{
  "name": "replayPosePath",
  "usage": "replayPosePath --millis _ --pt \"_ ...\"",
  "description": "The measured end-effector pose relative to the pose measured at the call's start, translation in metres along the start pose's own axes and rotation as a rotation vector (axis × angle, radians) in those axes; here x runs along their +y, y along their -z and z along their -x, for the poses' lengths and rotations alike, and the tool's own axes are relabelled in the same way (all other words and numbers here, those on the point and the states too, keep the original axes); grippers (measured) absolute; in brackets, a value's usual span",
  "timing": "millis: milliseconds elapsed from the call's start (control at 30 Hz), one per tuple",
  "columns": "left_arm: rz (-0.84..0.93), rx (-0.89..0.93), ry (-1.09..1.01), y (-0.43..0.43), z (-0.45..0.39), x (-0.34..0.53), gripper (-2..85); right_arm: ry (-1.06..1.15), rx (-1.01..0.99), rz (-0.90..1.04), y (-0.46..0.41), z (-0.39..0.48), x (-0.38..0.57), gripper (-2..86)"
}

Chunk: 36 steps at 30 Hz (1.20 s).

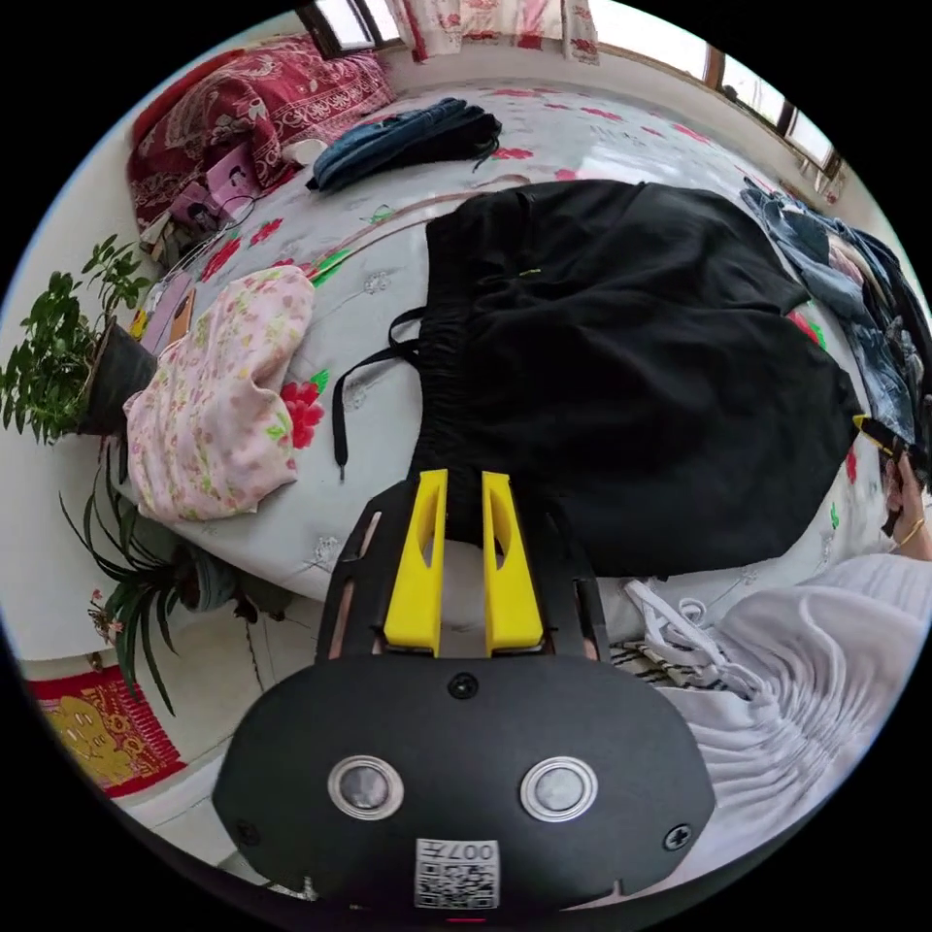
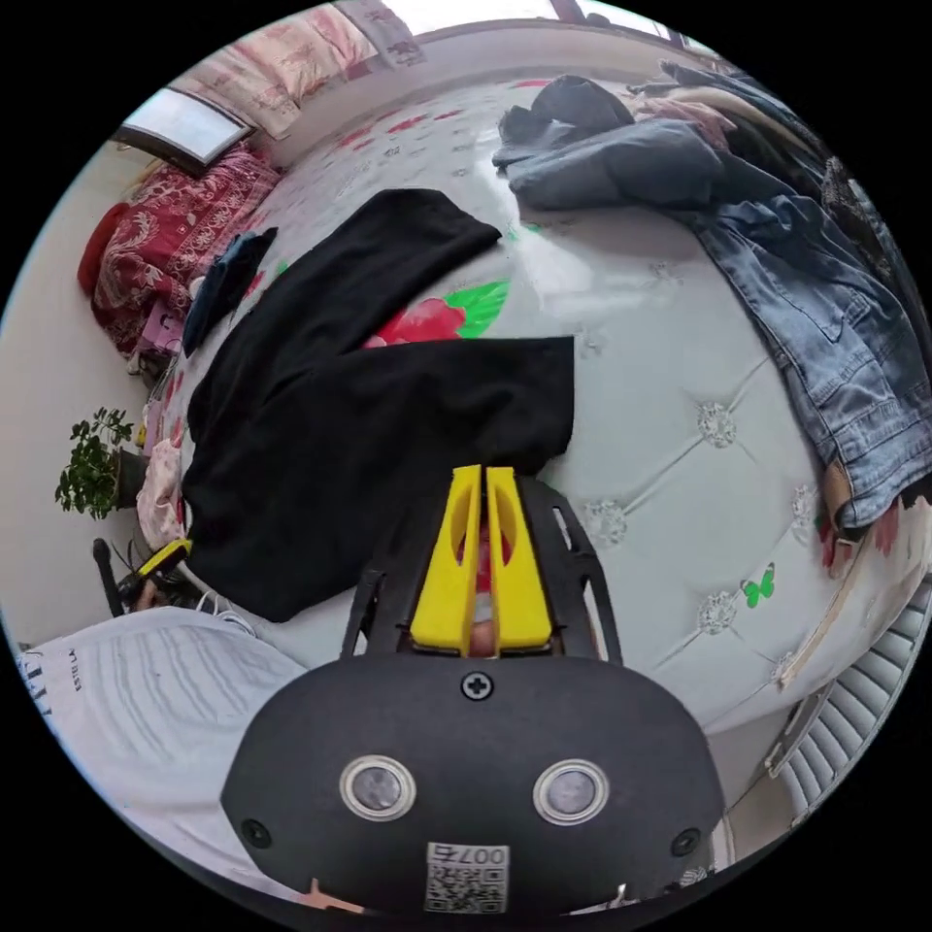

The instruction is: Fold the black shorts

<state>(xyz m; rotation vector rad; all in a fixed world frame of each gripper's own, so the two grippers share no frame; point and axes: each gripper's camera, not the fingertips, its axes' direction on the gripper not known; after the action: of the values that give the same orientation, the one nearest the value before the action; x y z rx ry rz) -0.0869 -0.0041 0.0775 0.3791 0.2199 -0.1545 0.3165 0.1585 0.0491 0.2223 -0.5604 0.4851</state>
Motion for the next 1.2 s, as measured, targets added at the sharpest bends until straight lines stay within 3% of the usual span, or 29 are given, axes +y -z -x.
replayPosePath --millis 100,167,200,333,467,700,833,1000,1200 --pt "-0.008 -0.062 -0.076 -0.002 -0.017 -0.003 5.7 0.213 -0.193 -0.129 0.036 0.042 -0.012 1.7" --pt "-0.009 -0.074 -0.106 -0.002 -0.02 -0.001 5.6 0.459 -0.45 -0.079 0.053 0.075 -0.018 3.5" --pt "-0.014 -0.066 -0.107 -0.003 -0.018 0.001 5.6 0.479 -0.46 -0.053 0.055 0.08 -0.021 3.9" --pt "-0.038 -0.01 -0.062 -0.003 -0.005 0.01 5.4 0.359 -0.156 -0.1 0.058 0.064 -0.014 5.9" --pt "-0.045 0.0 -0.063 -0.003 -0.001 0.015 5.4 0.173 -0.149 -0.014 0.033 0.028 0.0 7.8" --pt "-0.028 -0.006 -0.08 -0.002 0.004 0.016 5.2 0.366 -0.069 0.059 -0.008 0.111 -0.005 9.1" --pt "-0.03 0.003 -0.085 0.0 0.01 0.02 5.3 0.288 0.217 0.02 -0.032 0.131 -0.028 7.7" --pt "-0.045 0.01 -0.079 0.003 0.018 0.029 5.2 0.193 0.092 0.172 -0.05 0.105 -0.051 2.1" --pt "-0.043 0.014 -0.07 0.008 0.028 0.036 5.2 0.052 0.085 -0.031 0.036 0.06 -0.009 0.0"
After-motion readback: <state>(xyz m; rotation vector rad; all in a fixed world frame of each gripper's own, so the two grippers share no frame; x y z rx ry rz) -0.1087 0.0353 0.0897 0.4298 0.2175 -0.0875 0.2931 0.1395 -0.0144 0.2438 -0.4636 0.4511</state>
